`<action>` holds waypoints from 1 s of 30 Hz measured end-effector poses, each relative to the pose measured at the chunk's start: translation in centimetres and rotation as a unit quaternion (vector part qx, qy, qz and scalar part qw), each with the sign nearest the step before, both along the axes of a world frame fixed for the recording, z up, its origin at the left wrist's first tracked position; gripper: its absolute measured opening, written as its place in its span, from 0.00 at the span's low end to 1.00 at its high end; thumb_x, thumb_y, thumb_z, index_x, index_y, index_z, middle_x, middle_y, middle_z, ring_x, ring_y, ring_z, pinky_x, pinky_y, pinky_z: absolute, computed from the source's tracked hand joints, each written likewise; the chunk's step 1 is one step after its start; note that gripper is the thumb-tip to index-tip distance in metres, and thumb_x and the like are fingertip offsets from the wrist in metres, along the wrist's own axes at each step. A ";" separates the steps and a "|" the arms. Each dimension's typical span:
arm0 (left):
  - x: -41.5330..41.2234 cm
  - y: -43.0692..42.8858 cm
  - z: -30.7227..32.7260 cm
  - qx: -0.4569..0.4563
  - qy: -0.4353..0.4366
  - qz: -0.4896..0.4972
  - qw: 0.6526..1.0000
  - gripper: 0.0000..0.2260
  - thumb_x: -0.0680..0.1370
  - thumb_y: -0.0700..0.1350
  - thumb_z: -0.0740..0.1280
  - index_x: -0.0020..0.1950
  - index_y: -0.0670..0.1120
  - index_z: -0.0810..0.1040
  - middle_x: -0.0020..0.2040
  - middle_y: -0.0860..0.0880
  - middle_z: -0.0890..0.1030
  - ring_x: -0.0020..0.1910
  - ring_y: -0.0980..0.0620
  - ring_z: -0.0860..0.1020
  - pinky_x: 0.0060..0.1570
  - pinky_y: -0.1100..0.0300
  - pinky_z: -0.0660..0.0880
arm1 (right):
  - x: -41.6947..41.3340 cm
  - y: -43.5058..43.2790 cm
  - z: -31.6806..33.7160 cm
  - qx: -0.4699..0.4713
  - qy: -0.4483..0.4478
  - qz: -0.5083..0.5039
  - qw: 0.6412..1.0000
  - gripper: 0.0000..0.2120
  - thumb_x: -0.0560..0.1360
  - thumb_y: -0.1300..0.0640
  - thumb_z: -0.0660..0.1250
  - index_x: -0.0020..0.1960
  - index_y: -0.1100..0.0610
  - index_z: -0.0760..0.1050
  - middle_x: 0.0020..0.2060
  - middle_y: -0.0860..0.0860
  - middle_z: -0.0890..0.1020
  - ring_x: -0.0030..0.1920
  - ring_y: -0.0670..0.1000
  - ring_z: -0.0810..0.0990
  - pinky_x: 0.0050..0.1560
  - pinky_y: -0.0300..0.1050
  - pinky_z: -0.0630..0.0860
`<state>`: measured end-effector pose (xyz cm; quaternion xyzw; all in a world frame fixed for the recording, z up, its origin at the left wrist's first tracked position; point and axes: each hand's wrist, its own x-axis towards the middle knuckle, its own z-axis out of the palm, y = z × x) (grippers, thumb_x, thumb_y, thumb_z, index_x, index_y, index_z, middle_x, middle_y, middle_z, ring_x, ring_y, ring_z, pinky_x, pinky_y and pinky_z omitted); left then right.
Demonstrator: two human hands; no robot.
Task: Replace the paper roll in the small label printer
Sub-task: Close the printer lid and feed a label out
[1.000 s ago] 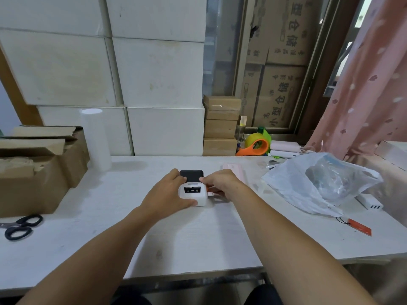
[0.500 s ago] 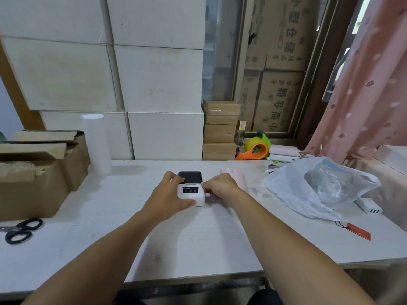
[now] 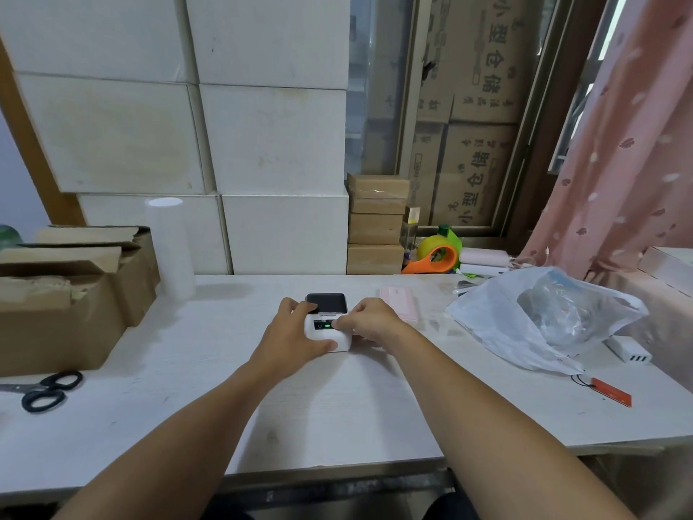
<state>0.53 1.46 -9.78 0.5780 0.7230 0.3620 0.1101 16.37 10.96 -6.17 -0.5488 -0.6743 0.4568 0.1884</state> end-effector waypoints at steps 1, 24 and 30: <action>0.0 0.0 0.0 0.000 0.000 0.001 1.000 0.38 0.66 0.60 0.78 0.72 0.52 0.70 0.61 0.54 0.68 0.54 0.51 0.77 0.53 0.56 0.76 | 0.1 0.1 0.1 0.001 -0.004 0.003 1.000 0.16 0.68 0.48 0.78 0.49 0.53 0.77 0.51 0.53 0.85 0.54 0.55 0.84 0.58 0.54 0.81; 0.3 -0.3 0.1 0.010 -0.056 0.013 0.998 0.40 0.65 0.55 0.81 0.72 0.51 0.66 0.61 0.55 0.68 0.58 0.50 0.77 0.54 0.55 0.76 | -0.3 0.1 -0.3 -0.017 0.022 -0.042 0.999 0.17 0.66 0.54 0.83 0.50 0.58 0.83 0.47 0.54 0.87 0.48 0.55 0.86 0.59 0.56 0.84; 0.4 -0.5 0.2 0.001 -0.082 0.024 0.996 0.37 0.66 0.54 0.81 0.70 0.48 0.69 0.61 0.54 0.70 0.56 0.52 0.77 0.50 0.59 0.73 | 0.0 0.2 -0.1 -0.020 0.024 -0.039 0.999 0.17 0.69 0.55 0.83 0.54 0.59 0.84 0.46 0.52 0.86 0.46 0.52 0.84 0.58 0.52 0.82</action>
